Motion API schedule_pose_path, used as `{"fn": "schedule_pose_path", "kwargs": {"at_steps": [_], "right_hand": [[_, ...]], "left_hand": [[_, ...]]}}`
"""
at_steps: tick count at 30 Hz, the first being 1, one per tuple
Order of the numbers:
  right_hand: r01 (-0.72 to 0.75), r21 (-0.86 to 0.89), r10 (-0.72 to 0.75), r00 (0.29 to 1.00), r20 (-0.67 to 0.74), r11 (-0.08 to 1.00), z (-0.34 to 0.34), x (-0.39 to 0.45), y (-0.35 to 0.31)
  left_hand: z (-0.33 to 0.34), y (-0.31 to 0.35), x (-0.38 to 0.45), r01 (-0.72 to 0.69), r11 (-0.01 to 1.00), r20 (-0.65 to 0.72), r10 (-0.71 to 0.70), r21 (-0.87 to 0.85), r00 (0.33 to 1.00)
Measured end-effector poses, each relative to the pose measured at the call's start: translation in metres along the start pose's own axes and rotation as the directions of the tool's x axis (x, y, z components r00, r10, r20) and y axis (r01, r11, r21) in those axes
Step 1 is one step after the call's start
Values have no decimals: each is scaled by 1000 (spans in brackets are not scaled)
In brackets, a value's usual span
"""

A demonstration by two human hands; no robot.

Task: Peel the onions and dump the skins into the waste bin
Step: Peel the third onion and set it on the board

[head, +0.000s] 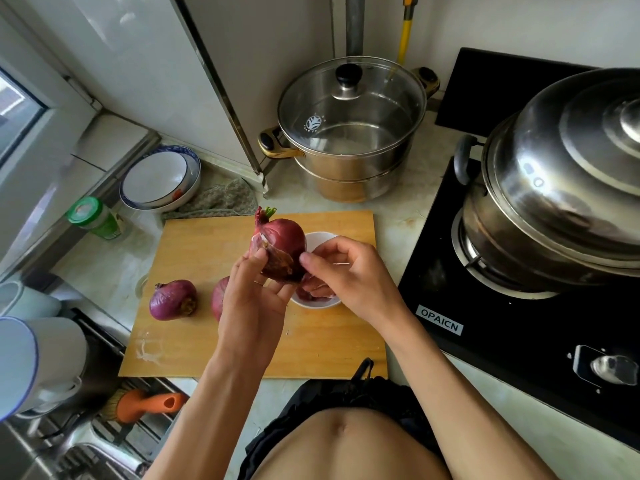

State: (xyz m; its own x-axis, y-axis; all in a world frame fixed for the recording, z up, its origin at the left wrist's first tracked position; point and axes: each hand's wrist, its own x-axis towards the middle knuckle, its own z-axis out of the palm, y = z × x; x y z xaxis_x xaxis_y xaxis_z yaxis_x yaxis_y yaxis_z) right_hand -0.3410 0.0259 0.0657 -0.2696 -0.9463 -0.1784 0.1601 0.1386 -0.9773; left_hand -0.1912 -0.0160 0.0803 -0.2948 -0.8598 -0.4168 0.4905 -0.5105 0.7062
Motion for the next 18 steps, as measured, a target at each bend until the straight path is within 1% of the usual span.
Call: {"fn": "schedule_pose_path", "kwargs": {"at_steps": [4, 11, 15, 16, 18], "right_hand": [[8, -49, -5, 998, 63, 999, 0, 0, 3], [138, -143, -129, 989, 73, 980, -2, 2, 7], [147, -134, -135, 986, 97, 980, -4, 0, 7], [157, -140, -145, 985, 89, 978, -5, -1, 7], [169, -162, -167, 986, 24, 972, -6, -1, 8]], "left_hand": [[1, 0, -4, 33, 999, 22, -34, 17, 999], [5, 2, -7, 58, 998, -32, -59, -38, 998], [8, 2, -8, 69, 993, -69, -76, -96, 995], [8, 2, -7, 64, 992, -82, -73, -105, 994], [5, 4, -4, 46, 993, -101, -57, -112, 993]]}}
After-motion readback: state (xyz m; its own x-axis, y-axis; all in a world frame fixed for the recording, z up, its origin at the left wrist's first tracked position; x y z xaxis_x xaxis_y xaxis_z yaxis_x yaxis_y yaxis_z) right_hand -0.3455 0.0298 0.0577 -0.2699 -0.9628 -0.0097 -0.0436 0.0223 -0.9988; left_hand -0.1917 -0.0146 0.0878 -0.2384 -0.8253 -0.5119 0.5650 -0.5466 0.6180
